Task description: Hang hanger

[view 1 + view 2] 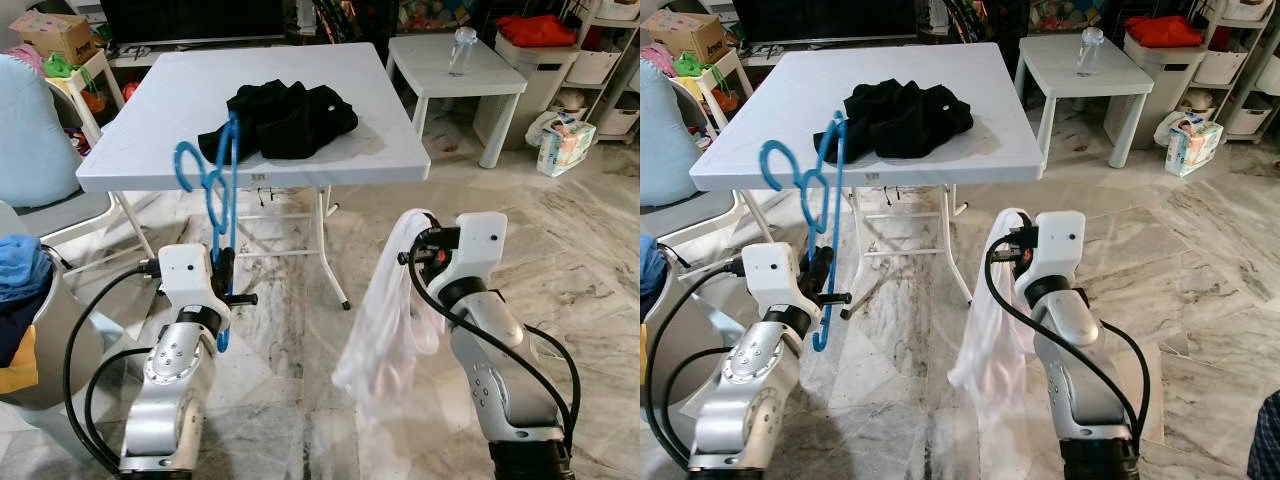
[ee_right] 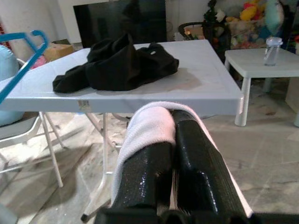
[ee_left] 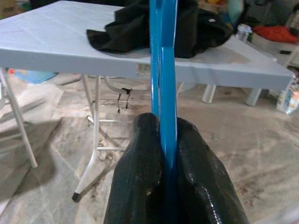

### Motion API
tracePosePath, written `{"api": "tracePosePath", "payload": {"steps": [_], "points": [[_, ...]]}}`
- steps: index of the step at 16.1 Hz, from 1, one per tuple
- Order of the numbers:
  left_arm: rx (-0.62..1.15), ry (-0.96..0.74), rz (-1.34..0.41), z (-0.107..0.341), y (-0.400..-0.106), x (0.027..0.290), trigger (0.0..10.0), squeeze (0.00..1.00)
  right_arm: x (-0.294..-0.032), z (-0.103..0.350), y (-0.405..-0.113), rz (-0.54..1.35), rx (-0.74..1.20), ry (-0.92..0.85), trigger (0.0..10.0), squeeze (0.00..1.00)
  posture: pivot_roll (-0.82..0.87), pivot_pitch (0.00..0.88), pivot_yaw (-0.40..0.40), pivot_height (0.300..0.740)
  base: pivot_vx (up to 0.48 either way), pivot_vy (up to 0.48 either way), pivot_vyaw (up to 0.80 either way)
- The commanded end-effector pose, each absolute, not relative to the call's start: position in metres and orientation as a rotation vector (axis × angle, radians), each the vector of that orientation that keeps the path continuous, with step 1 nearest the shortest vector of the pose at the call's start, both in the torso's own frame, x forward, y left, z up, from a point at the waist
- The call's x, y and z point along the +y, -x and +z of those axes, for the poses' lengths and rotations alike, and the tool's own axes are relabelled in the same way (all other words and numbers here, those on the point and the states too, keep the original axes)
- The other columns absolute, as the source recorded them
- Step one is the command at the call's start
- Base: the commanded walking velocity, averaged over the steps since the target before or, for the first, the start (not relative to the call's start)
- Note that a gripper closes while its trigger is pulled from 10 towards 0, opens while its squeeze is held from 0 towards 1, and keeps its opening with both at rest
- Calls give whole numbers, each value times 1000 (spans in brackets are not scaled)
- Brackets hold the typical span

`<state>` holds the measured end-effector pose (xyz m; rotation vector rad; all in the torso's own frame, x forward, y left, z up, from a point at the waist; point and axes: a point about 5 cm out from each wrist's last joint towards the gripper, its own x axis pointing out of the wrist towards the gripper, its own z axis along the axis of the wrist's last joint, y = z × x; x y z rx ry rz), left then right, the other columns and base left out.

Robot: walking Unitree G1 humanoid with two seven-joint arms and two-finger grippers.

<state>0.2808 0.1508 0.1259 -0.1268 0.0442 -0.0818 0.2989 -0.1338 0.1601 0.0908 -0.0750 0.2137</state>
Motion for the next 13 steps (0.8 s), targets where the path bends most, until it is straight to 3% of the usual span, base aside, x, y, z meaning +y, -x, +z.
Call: {"api": "tracePosePath", "payload": {"steps": [1,6,13], "points": [[50,127,-128,127,-280,151,10000,0,-133,169,-297,234,-119,-95,10000,0,-18,37,17,740,0,0,0],[79,97,-192,131,-284,152,10000,0,-138,168,-297,221,-109,-96,10000,0,-17,45,12,740,0,52,0],[77,119,-196,131,-285,145,10000,0,-140,167,-296,215,-101,-90,10000,0,-26,54,6,740,0,430,0]]}}
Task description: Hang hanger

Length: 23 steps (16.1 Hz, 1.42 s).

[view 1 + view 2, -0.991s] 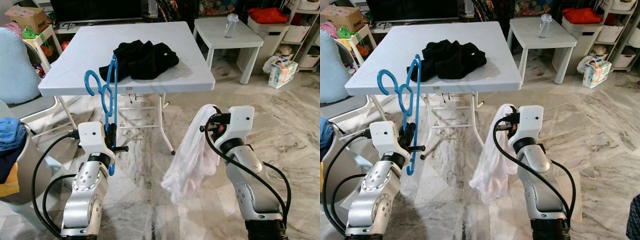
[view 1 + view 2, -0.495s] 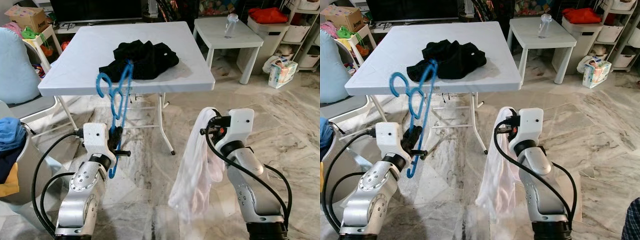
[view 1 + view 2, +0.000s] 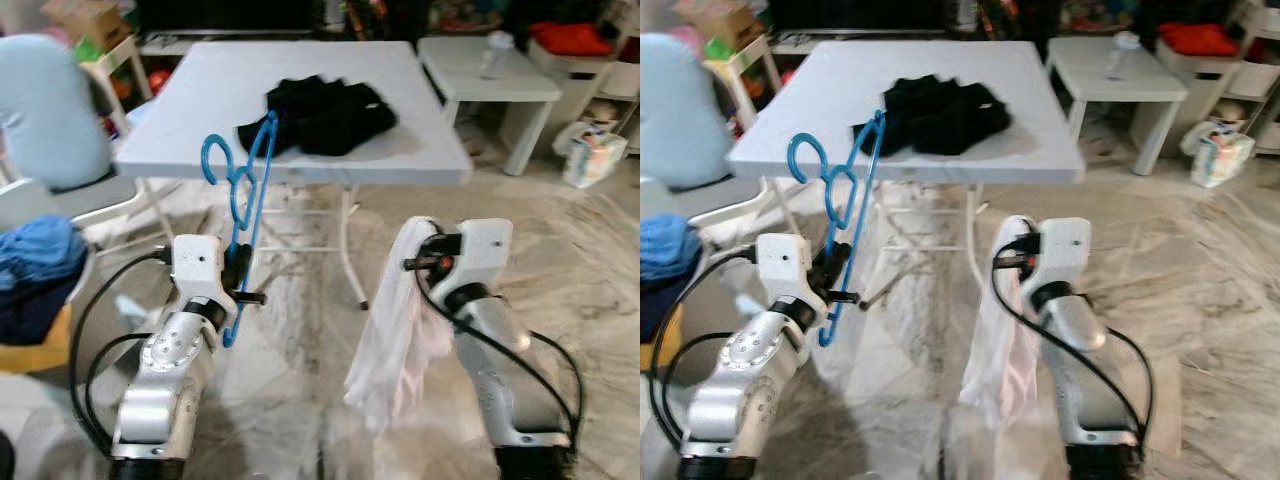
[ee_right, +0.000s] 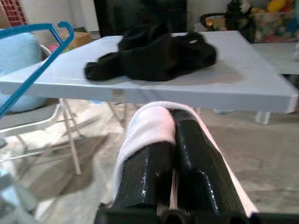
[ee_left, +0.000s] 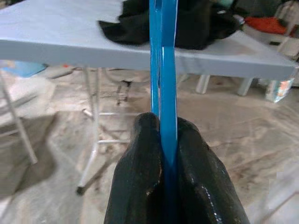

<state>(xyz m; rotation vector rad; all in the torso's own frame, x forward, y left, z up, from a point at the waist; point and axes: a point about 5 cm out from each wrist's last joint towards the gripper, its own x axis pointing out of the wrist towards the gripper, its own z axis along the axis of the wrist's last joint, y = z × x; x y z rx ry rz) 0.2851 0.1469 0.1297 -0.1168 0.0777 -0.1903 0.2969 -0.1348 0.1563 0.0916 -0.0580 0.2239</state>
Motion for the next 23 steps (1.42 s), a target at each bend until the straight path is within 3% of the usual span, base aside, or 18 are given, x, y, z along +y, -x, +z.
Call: {"api": "tracePosePath", "payload": {"steps": [1,7,17,23], "points": [[78,121,-194,130,-284,145,10000,0,-140,167,-296,215,-102,-90,10000,0,-25,54,6,740,0,476,0],[81,129,-170,130,-285,147,10000,0,-139,167,-297,215,-104,-91,10000,0,-22,51,10,740,0,422,0],[-28,206,-89,139,-280,149,10000,0,-141,168,-294,211,-119,-96,10000,0,-17,37,11,740,0,0,0],[-70,202,-53,151,-285,155,10000,0,-134,173,-296,248,-145,-92,10000,0,-12,37,13,740,291,0,0]]}}
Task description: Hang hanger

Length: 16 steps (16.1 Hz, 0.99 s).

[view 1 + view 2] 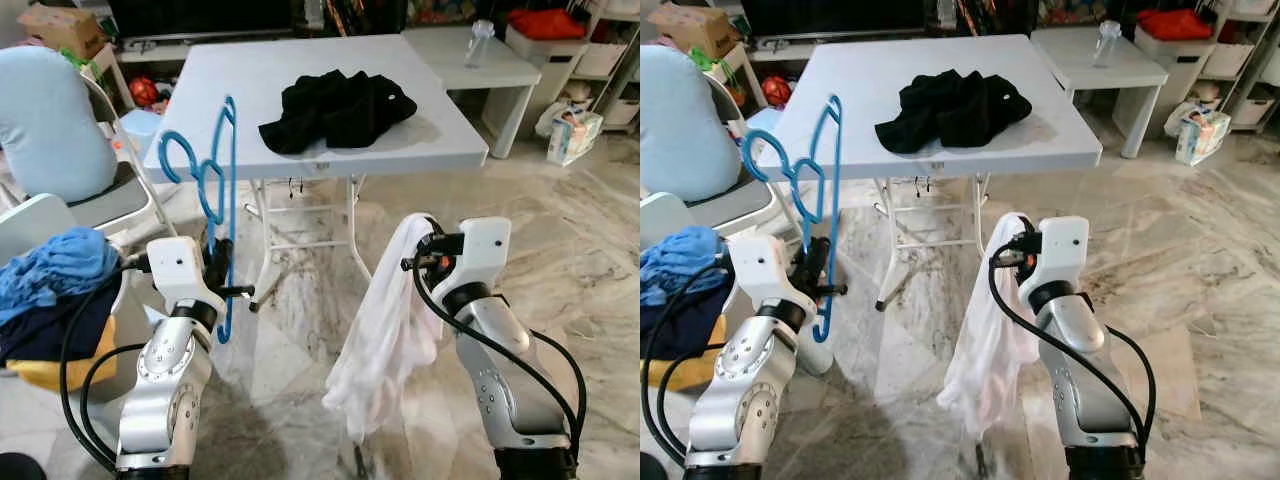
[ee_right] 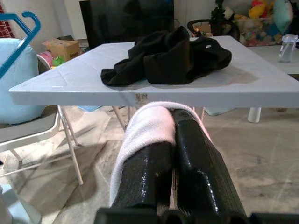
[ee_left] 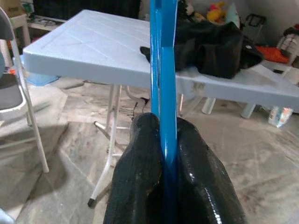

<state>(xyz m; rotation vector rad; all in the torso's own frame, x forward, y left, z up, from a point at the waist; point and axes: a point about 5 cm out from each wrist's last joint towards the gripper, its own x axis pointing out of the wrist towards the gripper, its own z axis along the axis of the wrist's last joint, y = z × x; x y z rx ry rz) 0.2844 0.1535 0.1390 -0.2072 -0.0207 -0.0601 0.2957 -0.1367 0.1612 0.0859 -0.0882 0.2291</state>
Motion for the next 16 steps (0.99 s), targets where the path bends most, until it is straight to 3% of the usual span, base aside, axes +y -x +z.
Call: {"api": "tracePosePath", "payload": {"steps": [1,13,16], "points": [[-74,206,-52,152,-285,155,10000,0,-134,173,-297,252,-145,-93,10000,0,-12,37,13,740,311,0,0],[-74,215,-27,152,-289,157,10000,0,-128,175,-299,288,-159,-73,10000,0,-7,32,10,740,300,0,0],[-73,213,-33,152,-289,156,10000,0,-127,174,-299,285,-161,-74,10000,0,-6,29,10,740,334,287,0]]}}
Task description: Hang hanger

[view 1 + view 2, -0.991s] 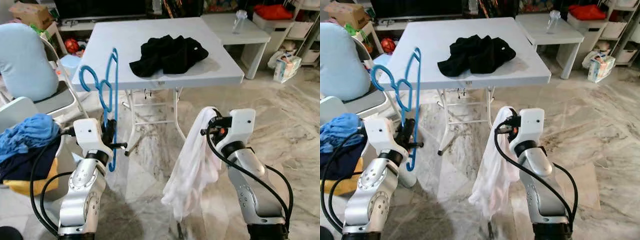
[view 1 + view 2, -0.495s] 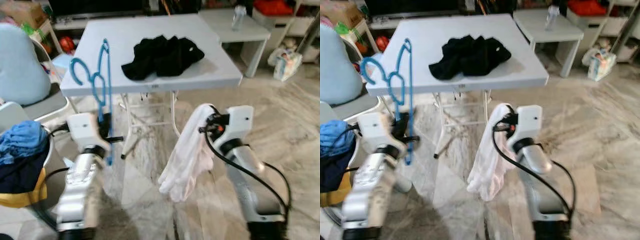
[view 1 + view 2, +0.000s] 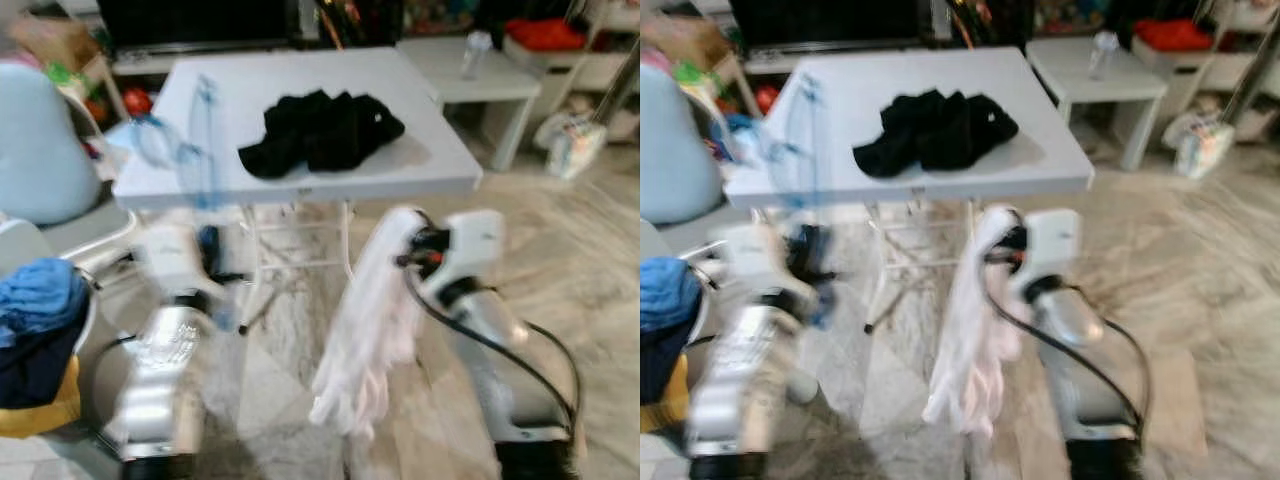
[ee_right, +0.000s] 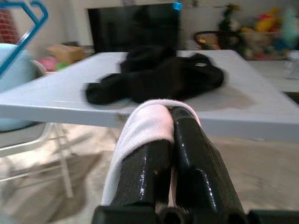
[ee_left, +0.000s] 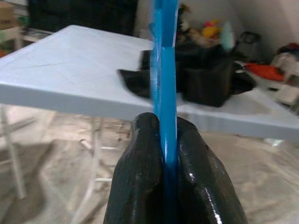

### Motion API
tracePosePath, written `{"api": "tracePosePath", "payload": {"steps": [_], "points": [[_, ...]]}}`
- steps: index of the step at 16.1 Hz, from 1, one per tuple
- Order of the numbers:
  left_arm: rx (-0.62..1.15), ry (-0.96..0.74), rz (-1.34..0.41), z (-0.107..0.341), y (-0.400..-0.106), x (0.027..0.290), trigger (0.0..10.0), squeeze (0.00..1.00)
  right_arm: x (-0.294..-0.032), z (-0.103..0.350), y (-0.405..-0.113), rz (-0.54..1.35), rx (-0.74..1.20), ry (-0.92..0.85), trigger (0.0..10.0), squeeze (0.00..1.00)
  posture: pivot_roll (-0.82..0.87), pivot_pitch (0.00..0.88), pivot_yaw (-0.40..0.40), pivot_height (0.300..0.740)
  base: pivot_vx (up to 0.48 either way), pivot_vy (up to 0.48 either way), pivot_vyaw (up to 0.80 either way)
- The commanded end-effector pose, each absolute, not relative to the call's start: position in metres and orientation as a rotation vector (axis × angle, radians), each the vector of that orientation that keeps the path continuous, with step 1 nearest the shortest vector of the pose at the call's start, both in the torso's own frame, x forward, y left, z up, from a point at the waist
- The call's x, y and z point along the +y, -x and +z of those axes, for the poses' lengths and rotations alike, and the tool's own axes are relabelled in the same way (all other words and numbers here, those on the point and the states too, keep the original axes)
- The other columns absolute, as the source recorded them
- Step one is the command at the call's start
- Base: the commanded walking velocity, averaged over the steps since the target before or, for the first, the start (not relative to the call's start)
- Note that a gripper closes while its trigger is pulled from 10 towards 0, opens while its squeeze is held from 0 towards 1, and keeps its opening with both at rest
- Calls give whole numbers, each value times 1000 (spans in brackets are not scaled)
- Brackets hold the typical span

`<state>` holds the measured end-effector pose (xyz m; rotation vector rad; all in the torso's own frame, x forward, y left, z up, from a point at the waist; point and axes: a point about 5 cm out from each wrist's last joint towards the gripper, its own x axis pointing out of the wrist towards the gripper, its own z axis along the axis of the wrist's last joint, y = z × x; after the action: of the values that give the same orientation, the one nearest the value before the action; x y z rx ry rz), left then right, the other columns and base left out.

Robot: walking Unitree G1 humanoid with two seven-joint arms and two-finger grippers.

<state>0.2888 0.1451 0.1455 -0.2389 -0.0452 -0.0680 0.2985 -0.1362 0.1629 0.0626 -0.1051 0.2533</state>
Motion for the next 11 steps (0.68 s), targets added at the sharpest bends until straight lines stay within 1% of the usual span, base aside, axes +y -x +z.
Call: {"api": "tracePosePath", "payload": {"steps": [1,5,11], "points": [[-75,213,-34,152,-290,157,10000,0,-127,175,-300,284,-163,-76,10000,0,-6,29,10,740,345,292,0],[-80,216,-37,153,-292,157,10000,0,-127,175,-301,284,-168,-72,10000,0,-4,19,11,740,353,292,0],[-72,209,-38,151,-292,156,10000,0,-126,176,-302,287,-176,-74,10000,0,-5,21,12,740,327,351,0]]}}
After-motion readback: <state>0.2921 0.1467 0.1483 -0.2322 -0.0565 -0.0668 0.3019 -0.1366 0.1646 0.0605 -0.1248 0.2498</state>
